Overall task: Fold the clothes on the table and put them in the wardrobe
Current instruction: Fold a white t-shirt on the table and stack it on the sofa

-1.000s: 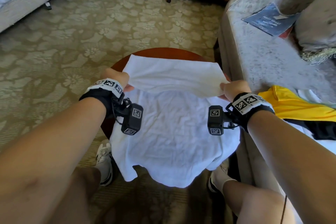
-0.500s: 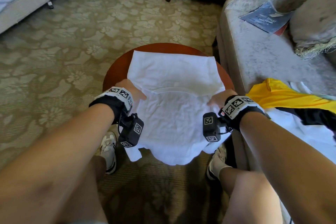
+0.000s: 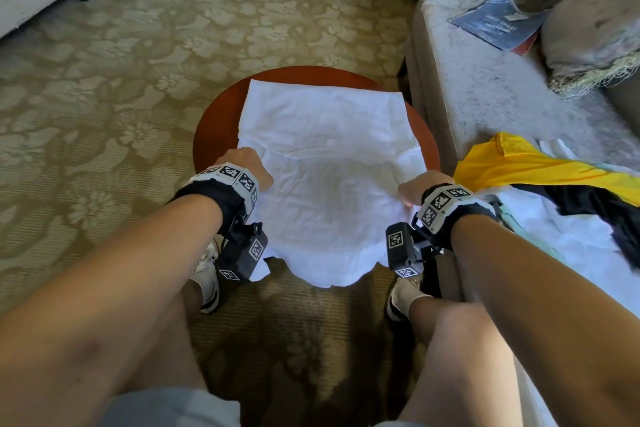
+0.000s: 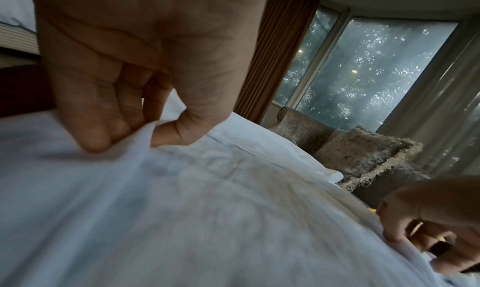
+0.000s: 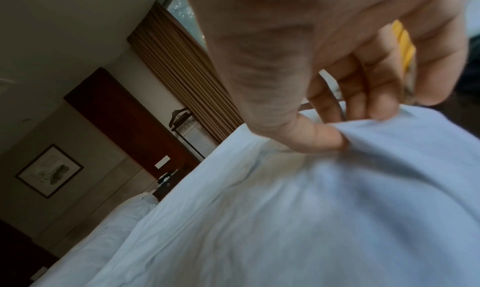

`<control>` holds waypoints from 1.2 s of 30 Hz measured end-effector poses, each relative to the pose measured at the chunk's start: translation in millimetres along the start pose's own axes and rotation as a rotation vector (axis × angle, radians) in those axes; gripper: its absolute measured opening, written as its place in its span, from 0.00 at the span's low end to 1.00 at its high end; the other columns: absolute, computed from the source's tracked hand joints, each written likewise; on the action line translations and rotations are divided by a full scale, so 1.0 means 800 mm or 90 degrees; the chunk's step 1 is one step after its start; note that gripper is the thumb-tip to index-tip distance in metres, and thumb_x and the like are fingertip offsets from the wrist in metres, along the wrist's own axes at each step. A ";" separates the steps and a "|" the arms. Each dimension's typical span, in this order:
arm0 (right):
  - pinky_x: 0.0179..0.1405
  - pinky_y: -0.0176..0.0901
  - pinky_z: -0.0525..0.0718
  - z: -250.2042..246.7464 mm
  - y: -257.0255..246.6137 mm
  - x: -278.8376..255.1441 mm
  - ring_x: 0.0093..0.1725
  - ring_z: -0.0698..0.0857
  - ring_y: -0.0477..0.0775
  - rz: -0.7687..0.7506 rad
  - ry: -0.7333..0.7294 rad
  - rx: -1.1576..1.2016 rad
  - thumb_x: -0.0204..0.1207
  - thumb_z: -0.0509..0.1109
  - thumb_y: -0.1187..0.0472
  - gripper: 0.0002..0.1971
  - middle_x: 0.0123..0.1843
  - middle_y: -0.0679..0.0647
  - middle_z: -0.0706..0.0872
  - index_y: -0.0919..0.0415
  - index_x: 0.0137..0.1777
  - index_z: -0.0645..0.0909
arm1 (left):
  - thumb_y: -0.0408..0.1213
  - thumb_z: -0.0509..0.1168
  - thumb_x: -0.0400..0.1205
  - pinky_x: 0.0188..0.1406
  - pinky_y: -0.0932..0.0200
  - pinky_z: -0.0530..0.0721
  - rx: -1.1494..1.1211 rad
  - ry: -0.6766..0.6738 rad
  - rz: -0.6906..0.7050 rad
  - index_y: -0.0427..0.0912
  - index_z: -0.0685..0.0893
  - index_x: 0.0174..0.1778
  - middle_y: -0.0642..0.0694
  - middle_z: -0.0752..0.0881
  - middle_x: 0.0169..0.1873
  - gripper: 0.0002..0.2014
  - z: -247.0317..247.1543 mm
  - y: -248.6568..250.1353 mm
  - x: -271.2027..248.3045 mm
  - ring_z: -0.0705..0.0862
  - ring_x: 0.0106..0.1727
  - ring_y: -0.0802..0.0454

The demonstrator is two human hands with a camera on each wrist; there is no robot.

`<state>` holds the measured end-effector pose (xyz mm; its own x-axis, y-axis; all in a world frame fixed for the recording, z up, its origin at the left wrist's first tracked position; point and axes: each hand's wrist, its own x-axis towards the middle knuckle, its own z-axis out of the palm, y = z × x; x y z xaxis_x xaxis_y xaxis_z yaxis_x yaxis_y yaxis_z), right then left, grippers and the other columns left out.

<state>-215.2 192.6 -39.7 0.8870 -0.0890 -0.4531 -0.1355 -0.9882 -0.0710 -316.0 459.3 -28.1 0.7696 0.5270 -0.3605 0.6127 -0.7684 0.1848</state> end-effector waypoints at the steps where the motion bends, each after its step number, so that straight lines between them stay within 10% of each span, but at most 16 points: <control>1: 0.42 0.46 0.79 0.003 0.004 -0.005 0.49 0.84 0.60 0.039 0.038 0.041 0.77 0.67 0.53 0.16 0.54 0.61 0.82 0.67 0.53 0.75 | 0.35 0.66 0.77 0.25 0.61 0.74 0.001 0.003 0.001 0.36 0.77 0.36 0.41 0.82 0.37 0.07 0.004 0.001 -0.005 0.81 0.33 0.43; 5: 0.57 0.52 0.79 0.024 0.014 -0.035 0.69 0.79 0.66 0.088 0.107 0.125 0.77 0.70 0.55 0.34 0.72 0.66 0.73 0.71 0.76 0.59 | 0.34 0.66 0.77 0.29 0.57 0.76 0.018 0.018 -0.007 0.33 0.77 0.43 0.41 0.78 0.35 0.07 0.017 0.002 -0.028 0.78 0.33 0.43; 17: 0.38 0.46 0.88 -0.001 0.022 -0.066 0.43 0.88 0.60 -0.017 0.114 0.171 0.72 0.66 0.54 0.23 0.52 0.62 0.86 0.69 0.62 0.75 | 0.35 0.67 0.73 0.23 0.61 0.74 -0.053 0.119 0.056 0.37 0.73 0.28 0.38 0.82 0.35 0.12 -0.026 0.001 -0.059 0.80 0.32 0.41; 24: 0.34 0.43 0.82 0.011 0.026 -0.064 0.33 0.87 0.60 -0.065 -0.081 0.218 0.74 0.69 0.57 0.11 0.35 0.60 0.87 0.66 0.37 0.78 | 0.32 0.67 0.75 0.48 0.48 0.90 -0.095 -0.154 0.065 0.33 0.86 0.36 0.35 0.91 0.39 0.07 0.008 0.002 -0.054 0.91 0.44 0.39; 31: 0.28 0.42 0.80 -0.003 0.026 -0.041 0.38 0.88 0.58 -0.044 0.049 0.223 0.76 0.63 0.60 0.17 0.45 0.62 0.90 0.71 0.59 0.81 | 0.31 0.64 0.77 0.45 0.50 0.88 -0.143 -0.045 0.028 0.33 0.84 0.34 0.36 0.90 0.37 0.08 -0.017 -0.015 -0.021 0.89 0.37 0.41; 34: 0.53 0.53 0.87 -0.015 0.006 -0.022 0.57 0.87 0.66 -0.089 0.067 0.216 0.78 0.65 0.59 0.18 0.59 0.66 0.87 0.70 0.62 0.82 | 0.32 0.64 0.80 0.48 0.44 0.90 -0.164 -0.029 0.033 0.29 0.87 0.39 0.37 0.90 0.36 0.11 -0.033 -0.008 0.001 0.90 0.39 0.41; 36: 0.50 0.50 0.82 -0.022 -0.011 -0.010 0.55 0.84 0.63 -0.106 0.091 0.171 0.80 0.63 0.60 0.16 0.60 0.63 0.85 0.69 0.62 0.81 | 0.32 0.64 0.80 0.49 0.44 0.90 -0.158 -0.020 0.036 0.29 0.87 0.40 0.36 0.90 0.37 0.11 -0.037 0.001 0.019 0.90 0.40 0.41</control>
<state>-213.3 199.5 -19.9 0.9571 0.0355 -0.2876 -0.0779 -0.9244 -0.3734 -298.7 477.6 -6.7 0.8001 0.4720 -0.3703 0.5976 -0.6813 0.4227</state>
